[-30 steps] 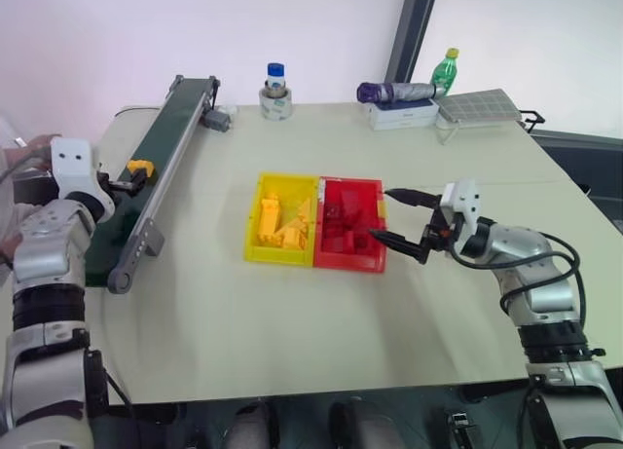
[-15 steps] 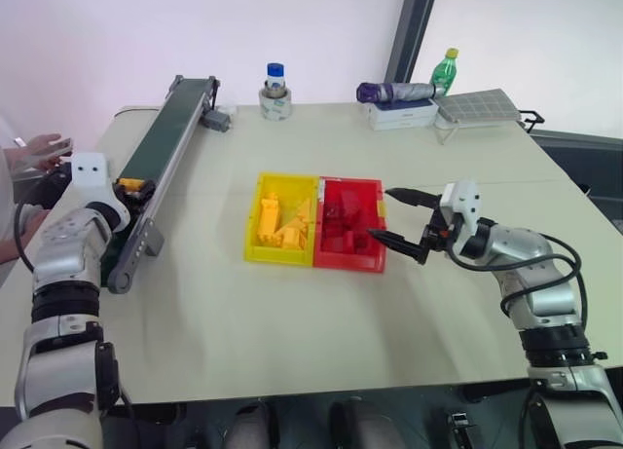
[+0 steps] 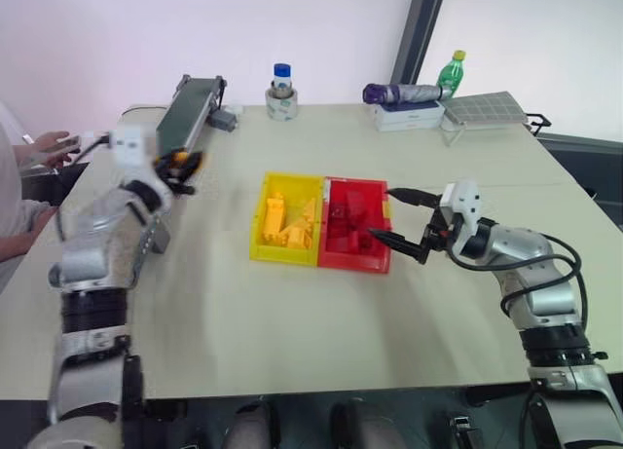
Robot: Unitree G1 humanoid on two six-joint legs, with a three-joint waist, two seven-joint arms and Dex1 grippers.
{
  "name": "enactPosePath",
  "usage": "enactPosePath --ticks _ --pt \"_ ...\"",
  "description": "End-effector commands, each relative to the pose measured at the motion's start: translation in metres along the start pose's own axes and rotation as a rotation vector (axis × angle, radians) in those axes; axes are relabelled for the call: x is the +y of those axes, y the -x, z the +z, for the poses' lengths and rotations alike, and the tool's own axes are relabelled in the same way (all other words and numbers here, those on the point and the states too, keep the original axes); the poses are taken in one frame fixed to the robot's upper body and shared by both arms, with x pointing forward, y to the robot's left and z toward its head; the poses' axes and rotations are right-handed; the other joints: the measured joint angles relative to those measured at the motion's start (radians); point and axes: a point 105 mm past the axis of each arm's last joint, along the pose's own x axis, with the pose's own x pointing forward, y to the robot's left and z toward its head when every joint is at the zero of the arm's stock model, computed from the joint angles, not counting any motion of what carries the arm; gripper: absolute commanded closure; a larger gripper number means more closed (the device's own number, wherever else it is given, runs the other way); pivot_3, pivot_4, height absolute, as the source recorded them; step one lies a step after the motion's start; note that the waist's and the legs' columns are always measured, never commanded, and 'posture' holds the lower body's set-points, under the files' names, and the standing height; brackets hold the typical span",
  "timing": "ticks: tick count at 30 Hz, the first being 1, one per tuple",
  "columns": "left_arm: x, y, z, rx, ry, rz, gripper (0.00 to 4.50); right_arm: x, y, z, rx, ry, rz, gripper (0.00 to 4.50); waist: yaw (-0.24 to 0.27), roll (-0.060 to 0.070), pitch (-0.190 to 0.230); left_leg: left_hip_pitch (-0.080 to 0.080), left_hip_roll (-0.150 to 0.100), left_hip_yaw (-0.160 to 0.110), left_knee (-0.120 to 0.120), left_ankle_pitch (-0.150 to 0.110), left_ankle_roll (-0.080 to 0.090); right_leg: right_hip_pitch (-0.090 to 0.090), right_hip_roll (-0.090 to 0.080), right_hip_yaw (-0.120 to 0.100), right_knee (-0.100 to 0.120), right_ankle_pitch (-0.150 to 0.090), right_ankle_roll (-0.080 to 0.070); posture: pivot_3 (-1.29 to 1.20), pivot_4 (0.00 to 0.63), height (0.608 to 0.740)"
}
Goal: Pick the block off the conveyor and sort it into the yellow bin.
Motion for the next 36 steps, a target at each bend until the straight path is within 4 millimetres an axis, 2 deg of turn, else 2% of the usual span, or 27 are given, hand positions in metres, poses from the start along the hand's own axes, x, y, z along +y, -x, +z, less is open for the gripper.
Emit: enactPosePath --ticks 1,4,8,10,17,20,22,24,26,30,32,36 --pt "-0.056 -0.023 0.002 0.005 -0.064 -0.151 3.21 -0.008 0.003 0.013 -0.027 0.055 -0.019 0.0 -0.003 0.0 0.0 0.0 0.0 0.0 0.0 0.0 0.0 0.0 0.0 0.0 0.0 0.0 0.0 0.0 0.15 0.74" --pt "-0.083 -0.037 -0.019 0.054 -0.096 -0.18 3.21 -0.009 0.003 0.014 -0.025 0.062 -0.023 0.0 -0.011 0.0 0.0 0.001 0.0 0.0 0.0 0.0 0.0 0.0 0.002 0.001 0.0 0.0 0.0 0.0 0.15 0.74" --pt "-0.092 -0.042 -0.031 0.067 -0.125 -0.168 3.21 -0.006 0.006 0.015 -0.015 0.075 -0.026 0.0 -0.014 0.0 0.0 0.002 0.0 -0.001 -0.002 0.0 -0.001 0.0 0.005 0.002 0.001 0.0 0.0 0.0 0.15 0.74" --pt "-0.089 -0.042 -0.031 0.066 -0.149 -0.156 3.21 -0.004 0.008 0.014 -0.013 0.069 -0.028 0.0 -0.011 0.0 0.0 0.003 0.001 -0.001 -0.002 0.001 -0.001 0.0 0.005 0.002 0.001 0.0 0.0 0.0 0.15 0.74" --pt "-0.058 -0.041 -0.026 0.075 -0.17 -0.033 3.21 -0.002 0.011 0.013 -0.012 0.062 -0.04 0.0 -0.007 0.0 0.0 0.002 0.0 0.0 -0.001 0.001 -0.001 0.0 0.002 0.002 0.001 0.0 0.0 0.0 0.15 0.74" --pt "-0.067 -0.04 -0.027 0.061 -0.092 -0.09 3.21 -0.002 0.01 0.014 -0.013 0.066 -0.038 0.0 -0.004 0.0 0.0 0.002 0.0 -0.001 -0.001 0.001 -0.001 0.0 0.002 0.002 0.001 0.0 0.0 0.0 0.15 0.74" --pt "-0.071 -0.041 -0.023 0.032 -0.064 -0.095 2.13 -0.003 0.008 0.014 -0.017 0.064 -0.037 0.0 -0.002 0.0 0.0 0.002 0.0 -0.001 -0.001 0.001 -0.001 0.0 0.002 0.002 0.001 0.0 0.0 0.0 0.15 0.74" --pt "-0.078 -0.04 -0.02 0.006 -0.035 -0.122 1.24 -0.003 0.007 0.014 -0.018 0.065 -0.034 0.0 -0.004 0.0 0.0 0.001 0.0 -0.001 -0.001 0.001 -0.001 0.0 0.002 0.002 0.0 0.0 0.0 0.0 0.15 0.74" --pt "-0.076 -0.033 -0.014 -0.023 -0.053 -0.127 0.15 -0.002 0.005 0.014 -0.02 0.064 -0.028 0.0 -0.007 0.0 0.0 0.001 0.0 -0.001 -0.001 0.001 -0.001 0.0 0.002 0.002 0.0 0.0 0.0 0.0 0.15 0.74" --pt "-0.054 -0.013 -0.002 -0.065 -0.135 -0.1 0.06 -0.002 0.003 0.017 -0.031 0.061 -0.022 0.0 -0.015 0.0 0.0 0.003 0.001 -0.001 -0.002 0.001 -0.001 0.0 0.004 0.002 0.001 0.0 0.0 0.0 0.15 0.74" --pt "-0.039 0.002 0.001 -0.038 -0.11 -0.103 0.06 -0.003 0.003 0.017 -0.032 0.061 -0.019 0.0 -0.014 0.0 0.0 0.003 0.001 -0.001 -0.002 0.001 -0.001 0.0 0.005 0.002 0.001 0.0 0.0 0.0 0.15 0.74" --pt "-0.027 0.034 0.017 -0.049 -0.156 -0.164 0.06 -0.003 0.004 0.017 -0.024 0.063 -0.011 0.0 -0.011 0.0 0.0 0.003 0.001 -0.001 -0.002 0.001 -0.002 0.0 0.003 0.002 0.001 0.0 0.0 0.0 0.15 0.74"
